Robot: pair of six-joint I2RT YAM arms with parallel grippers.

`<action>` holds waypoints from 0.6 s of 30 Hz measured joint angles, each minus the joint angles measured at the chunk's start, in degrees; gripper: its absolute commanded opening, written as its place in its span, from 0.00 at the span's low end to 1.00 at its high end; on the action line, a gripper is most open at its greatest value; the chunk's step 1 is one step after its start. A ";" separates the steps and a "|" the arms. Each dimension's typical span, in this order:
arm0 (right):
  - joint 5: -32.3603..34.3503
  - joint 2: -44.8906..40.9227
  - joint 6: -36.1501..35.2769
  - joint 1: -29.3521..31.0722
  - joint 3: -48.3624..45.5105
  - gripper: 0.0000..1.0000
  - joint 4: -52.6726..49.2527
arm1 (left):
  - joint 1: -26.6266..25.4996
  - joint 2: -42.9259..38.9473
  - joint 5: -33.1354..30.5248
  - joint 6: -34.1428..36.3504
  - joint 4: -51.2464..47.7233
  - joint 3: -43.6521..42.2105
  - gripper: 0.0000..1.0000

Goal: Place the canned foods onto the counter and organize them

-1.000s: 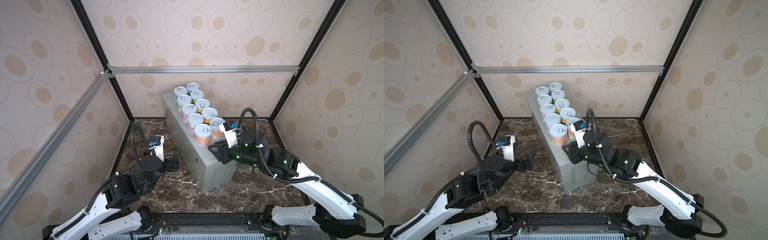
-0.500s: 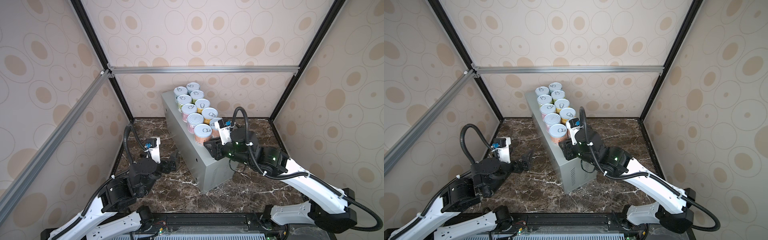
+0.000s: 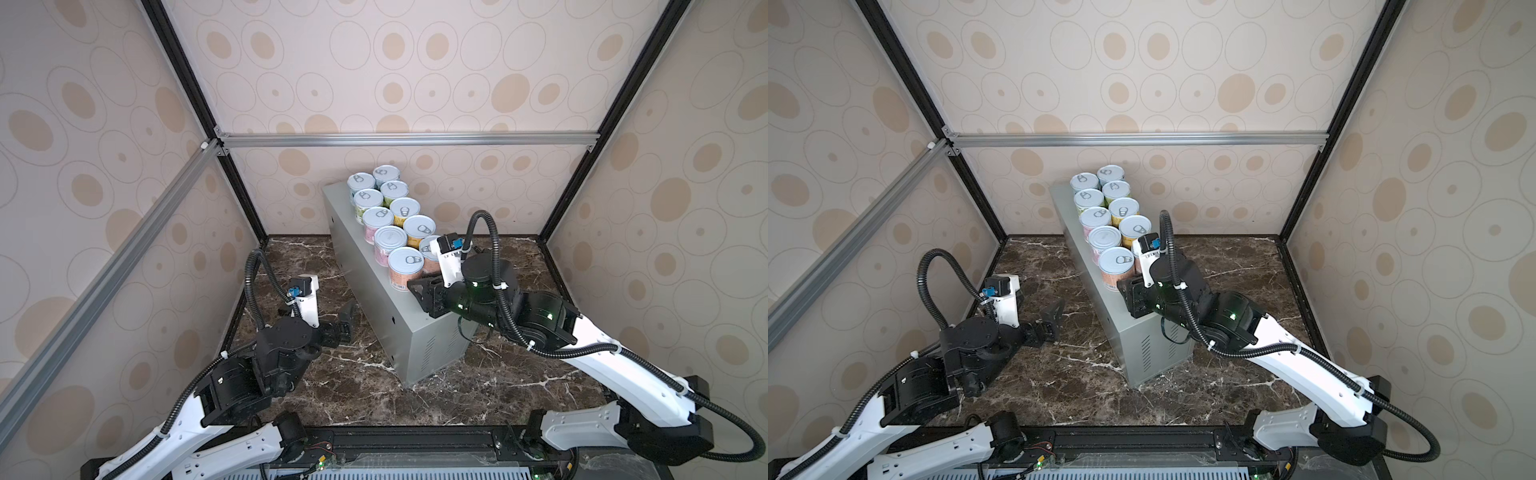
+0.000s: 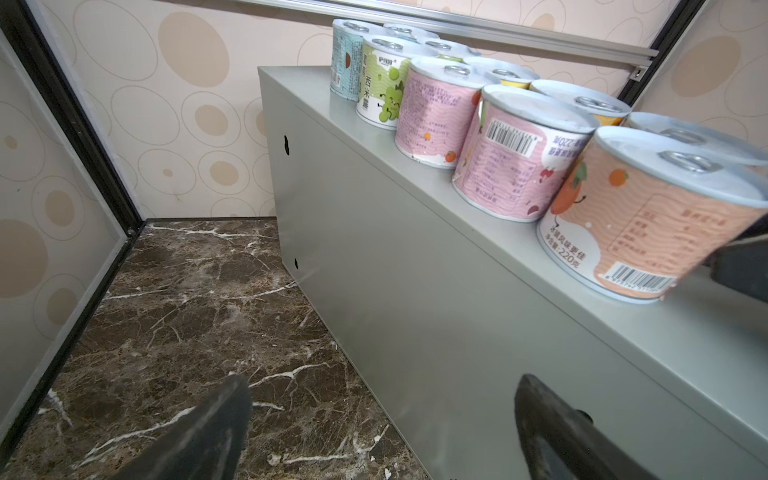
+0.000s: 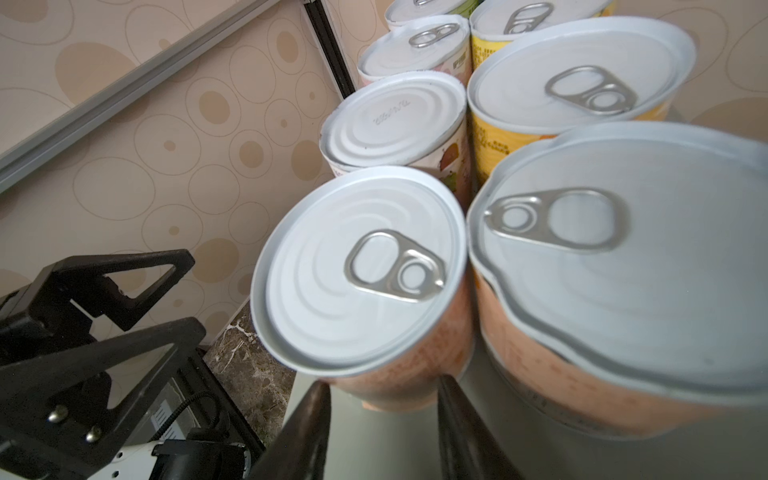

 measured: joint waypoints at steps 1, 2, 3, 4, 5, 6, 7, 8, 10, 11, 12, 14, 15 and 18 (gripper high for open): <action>0.15 -0.17 -0.07 0.00 0.00 0.47 0.00 | 0.00 0.04 -0.02 0.00 -0.09 0.02 0.99; 0.26 -0.48 -0.24 0.00 0.00 0.47 -0.04 | 0.00 0.13 -0.04 0.00 -0.24 0.11 0.99; 0.46 -0.92 -0.31 0.00 0.00 0.48 -0.15 | 0.00 0.28 -0.04 0.00 -0.39 0.31 0.99; 0.66 -1.46 -0.42 0.00 0.00 0.49 -0.39 | 0.00 0.44 -0.02 0.00 -0.61 0.59 0.99; 0.87 -2.21 -0.59 0.00 0.00 0.50 -0.70 | 0.00 0.72 -0.04 0.00 -0.81 1.03 0.99; 1.11 -3.06 -0.70 0.00 0.04 0.51 -1.11 | 0.00 0.96 -0.07 0.00 -1.09 1.57 0.99; 1.27 -3.72 -0.87 0.00 0.11 0.53 -1.51 | 0.00 1.22 -0.11 0.00 -1.36 2.14 0.99; 1.66 -4.74 -1.05 0.00 0.26 0.55 -2.08 | 0.00 1.53 -0.28 0.00 -1.68 2.86 0.99; 2.99 -6.43 -1.44 0.00 0.92 0.58 -3.54 | 0.00 2.03 -0.94 0.09 -2.05 4.02 0.99; 4.02 -7.15 -1.68 0.00 1.55 0.59 -4.57 | 0.00 2.27 -1.68 0.22 -2.27 4.52 0.99; 5.07 -7.67 -1.84 0.00 2.27 0.61 -5.73 | 0.00 2.49 -2.29 0.28 -2.56 4.83 0.99; 7.58 -8.81 -2.27 -0.02 3.48 0.62 -7.82 | 0.09 3.21 -3.89 0.37 -3.58 5.29 0.99; 8.68 -9.29 -2.49 -0.02 3.65 0.62 -8.68 | 0.13 3.56 -4.42 0.37 -3.96 5.40 0.99; 13.18 -11.28 -3.28 -0.22 3.61 0.62 -11.91 | 1.09 5.07 -5.46 0.35 -4.85 5.42 0.99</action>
